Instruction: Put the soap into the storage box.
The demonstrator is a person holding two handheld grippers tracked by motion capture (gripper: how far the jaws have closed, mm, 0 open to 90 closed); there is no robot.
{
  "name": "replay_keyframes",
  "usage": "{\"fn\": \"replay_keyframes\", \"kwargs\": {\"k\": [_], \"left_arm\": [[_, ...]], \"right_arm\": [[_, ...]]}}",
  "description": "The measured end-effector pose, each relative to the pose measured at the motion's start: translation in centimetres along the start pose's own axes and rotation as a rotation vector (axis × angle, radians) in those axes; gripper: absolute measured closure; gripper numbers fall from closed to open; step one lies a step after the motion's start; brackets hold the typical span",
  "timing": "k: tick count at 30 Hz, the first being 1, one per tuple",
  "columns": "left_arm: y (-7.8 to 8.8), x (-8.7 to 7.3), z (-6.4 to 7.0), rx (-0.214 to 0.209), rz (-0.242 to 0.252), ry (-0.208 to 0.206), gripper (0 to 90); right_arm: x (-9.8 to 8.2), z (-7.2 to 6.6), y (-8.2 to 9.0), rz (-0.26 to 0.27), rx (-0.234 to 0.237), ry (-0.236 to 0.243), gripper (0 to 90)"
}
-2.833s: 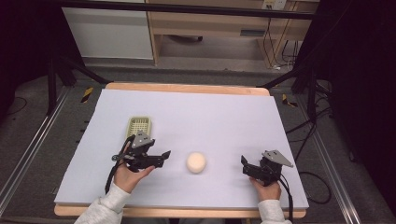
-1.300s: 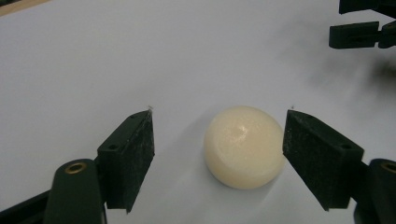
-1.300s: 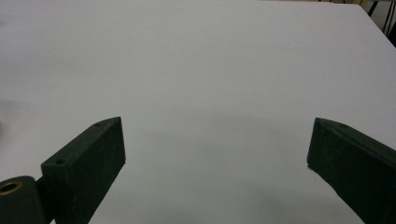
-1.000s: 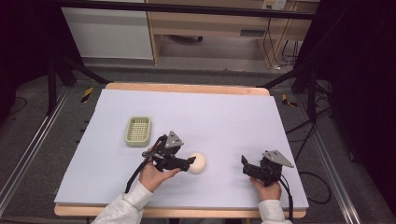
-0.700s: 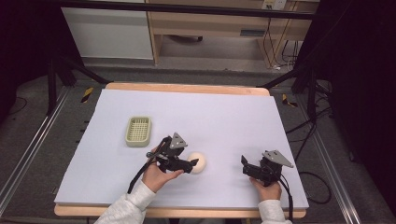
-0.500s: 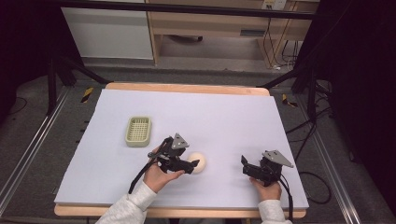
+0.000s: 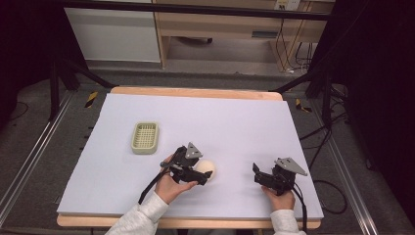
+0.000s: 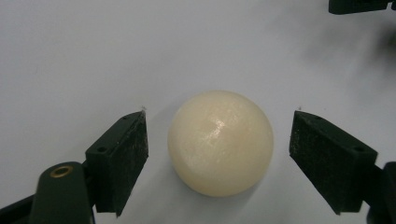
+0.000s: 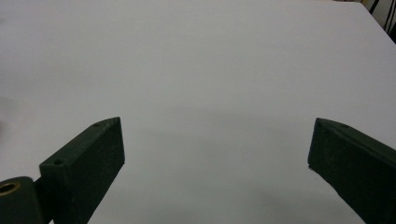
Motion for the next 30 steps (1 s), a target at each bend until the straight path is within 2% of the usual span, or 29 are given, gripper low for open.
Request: {"fn": "replay_keyframes", "kwargs": {"k": [19,30], "left_arm": [[-1.9,-0.2,0.3,0.009,-0.028,0.023,18.8],[-2.5,-0.4,0.3,0.011,-0.047,0.024,18.9]], "right_arm": [[0.0,0.0,0.0,-0.005,0.003,0.001,4.2],[0.0,0.0,-0.1,-0.008,0.001,0.003,4.2]]}}
Point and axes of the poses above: each handheld gripper's, and its own axes: y roughly backward along the jaws, x roughly out of its top, z roughly to its right, the point moved 2 cm from there along -y, roughly forward along the jaws, and after that the axes turned 3 degrees about -z, right-handed, at the moved point
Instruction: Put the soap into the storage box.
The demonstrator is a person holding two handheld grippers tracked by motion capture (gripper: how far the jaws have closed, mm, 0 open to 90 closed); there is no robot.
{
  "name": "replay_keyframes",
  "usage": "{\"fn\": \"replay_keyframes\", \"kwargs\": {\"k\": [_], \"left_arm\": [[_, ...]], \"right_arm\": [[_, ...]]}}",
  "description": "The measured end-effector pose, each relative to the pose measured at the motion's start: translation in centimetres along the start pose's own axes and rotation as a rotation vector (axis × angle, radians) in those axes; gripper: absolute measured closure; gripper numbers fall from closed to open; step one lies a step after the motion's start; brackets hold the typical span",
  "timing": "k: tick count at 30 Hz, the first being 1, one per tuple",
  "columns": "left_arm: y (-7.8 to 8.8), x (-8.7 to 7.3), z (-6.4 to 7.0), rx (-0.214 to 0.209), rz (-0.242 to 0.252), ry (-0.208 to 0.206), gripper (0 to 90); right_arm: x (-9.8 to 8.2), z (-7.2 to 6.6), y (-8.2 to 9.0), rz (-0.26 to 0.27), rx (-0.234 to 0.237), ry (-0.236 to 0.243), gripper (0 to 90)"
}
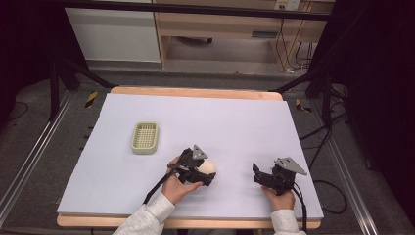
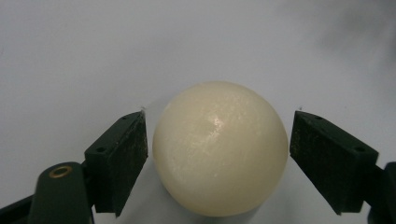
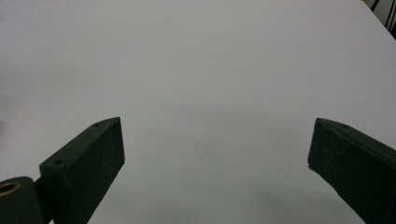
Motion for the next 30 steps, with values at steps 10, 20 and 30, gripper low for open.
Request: {"fn": "replay_keyframes", "kwargs": {"k": [10,20,30], "left_arm": [[-0.68,-0.13,0.14,0.009,-0.019,-0.005,21.0],[-0.96,-0.11,0.13,0.01,-0.029,-0.004,23.7],[-0.97,-0.12,0.19,0.015,-0.03,-0.007,23.9]], "right_arm": [[0.01,0.03,-0.01,-0.007,0.002,-0.005,4.2],[0.01,0.04,-0.03,-0.005,0.003,-0.008,4.3],[0.01,0.04,-0.03,-0.005,0.002,-0.009,4.3]]}}
Point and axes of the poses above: each handheld gripper's, and its own axes: y roughly backward along the jaws, x roughly out of its top, z roughly to its right, the point moved 2 cm from there along -y, roughly forward along the jaws, and after that the axes turned 3 degrees about -z, right-handed, at the moved point
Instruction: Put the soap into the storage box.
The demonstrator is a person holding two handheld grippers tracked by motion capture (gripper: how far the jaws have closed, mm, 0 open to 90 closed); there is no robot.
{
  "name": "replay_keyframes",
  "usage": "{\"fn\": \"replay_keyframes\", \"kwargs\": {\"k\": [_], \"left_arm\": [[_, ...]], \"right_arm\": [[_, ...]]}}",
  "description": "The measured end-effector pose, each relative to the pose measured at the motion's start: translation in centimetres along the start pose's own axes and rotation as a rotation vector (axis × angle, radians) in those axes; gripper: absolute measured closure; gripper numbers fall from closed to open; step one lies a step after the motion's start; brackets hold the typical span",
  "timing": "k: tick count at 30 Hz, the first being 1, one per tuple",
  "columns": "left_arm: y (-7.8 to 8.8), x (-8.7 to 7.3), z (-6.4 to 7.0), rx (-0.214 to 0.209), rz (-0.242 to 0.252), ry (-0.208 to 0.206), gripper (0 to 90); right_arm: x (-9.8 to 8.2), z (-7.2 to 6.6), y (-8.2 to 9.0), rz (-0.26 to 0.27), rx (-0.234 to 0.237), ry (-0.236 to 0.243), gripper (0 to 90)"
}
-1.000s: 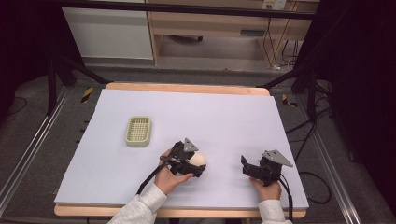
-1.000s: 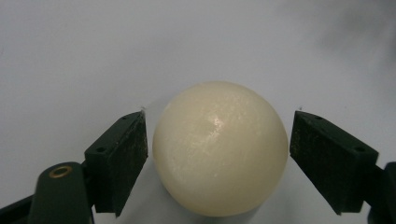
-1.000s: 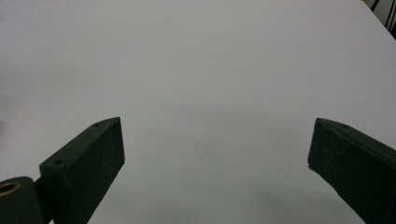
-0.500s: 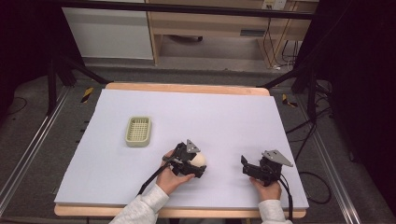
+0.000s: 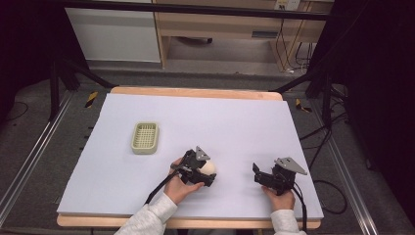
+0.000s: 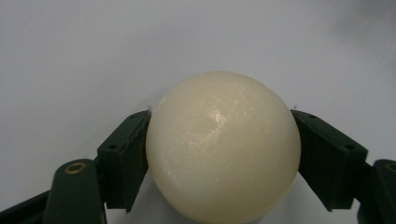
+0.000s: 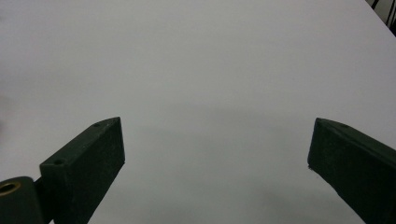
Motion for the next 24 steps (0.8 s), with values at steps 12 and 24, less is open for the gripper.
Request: {"fn": "replay_keyframes", "kwargs": {"k": [12,24], "left_arm": [[0.3,0.0,-0.1,0.004,-0.017,0.002,24.1],[1.8,0.1,-0.5,-0.002,0.005,-0.002,24.1]], "right_arm": [[0.0,0.0,0.0,-0.001,0.001,-0.001,4.3],[0.0,0.0,0.0,0.0,0.001,0.0,4.3]]}}
Point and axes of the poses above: each handheld gripper's, and its own axes: y roughly backward along the jaws, x roughly out of its top, z roughly to its right, the point moved 2 cm from there along -y, roughly forward along the jaws, and after that the axes turned 3 degrees about -z, right-handed, at the moved point
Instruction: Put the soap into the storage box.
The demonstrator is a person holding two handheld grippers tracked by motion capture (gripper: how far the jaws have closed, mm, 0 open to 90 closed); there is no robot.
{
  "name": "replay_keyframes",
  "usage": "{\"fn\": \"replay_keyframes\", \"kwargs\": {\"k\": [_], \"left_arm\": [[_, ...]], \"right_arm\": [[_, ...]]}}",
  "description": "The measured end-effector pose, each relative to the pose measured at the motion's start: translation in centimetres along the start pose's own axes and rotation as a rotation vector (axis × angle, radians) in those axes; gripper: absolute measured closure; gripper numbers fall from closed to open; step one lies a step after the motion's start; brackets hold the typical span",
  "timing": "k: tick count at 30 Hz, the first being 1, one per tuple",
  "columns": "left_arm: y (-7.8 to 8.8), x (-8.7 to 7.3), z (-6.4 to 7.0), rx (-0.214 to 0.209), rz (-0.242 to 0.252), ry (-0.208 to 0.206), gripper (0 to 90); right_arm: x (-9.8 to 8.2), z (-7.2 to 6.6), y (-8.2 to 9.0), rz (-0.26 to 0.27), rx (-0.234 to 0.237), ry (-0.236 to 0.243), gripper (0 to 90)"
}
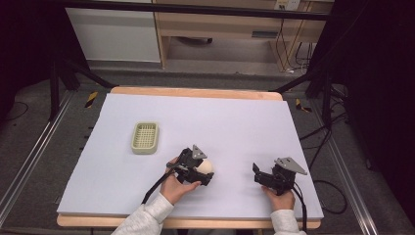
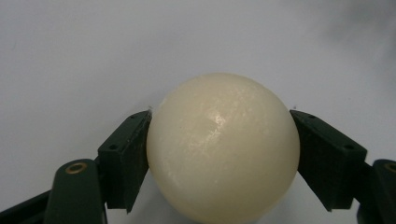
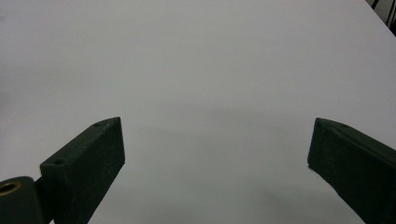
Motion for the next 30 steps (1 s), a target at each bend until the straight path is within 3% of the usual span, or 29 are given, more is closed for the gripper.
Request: {"fn": "replay_keyframes", "kwargs": {"k": [30], "left_arm": [[3.5,-0.4,-2.7,0.038,0.02,0.025,24.1]], "right_arm": [[0.0,0.0,0.0,-0.001,-0.003,0.001,4.4]]}}
Point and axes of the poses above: each handheld gripper's, and its own axes: y roughly backward along the jaws, x roughly out of its top, z roughly to its right, the point moved 2 cm from there along -y, roughly forward along the jaws, and after that the axes turned 3 degrees about -z, right-handed, at the moved point
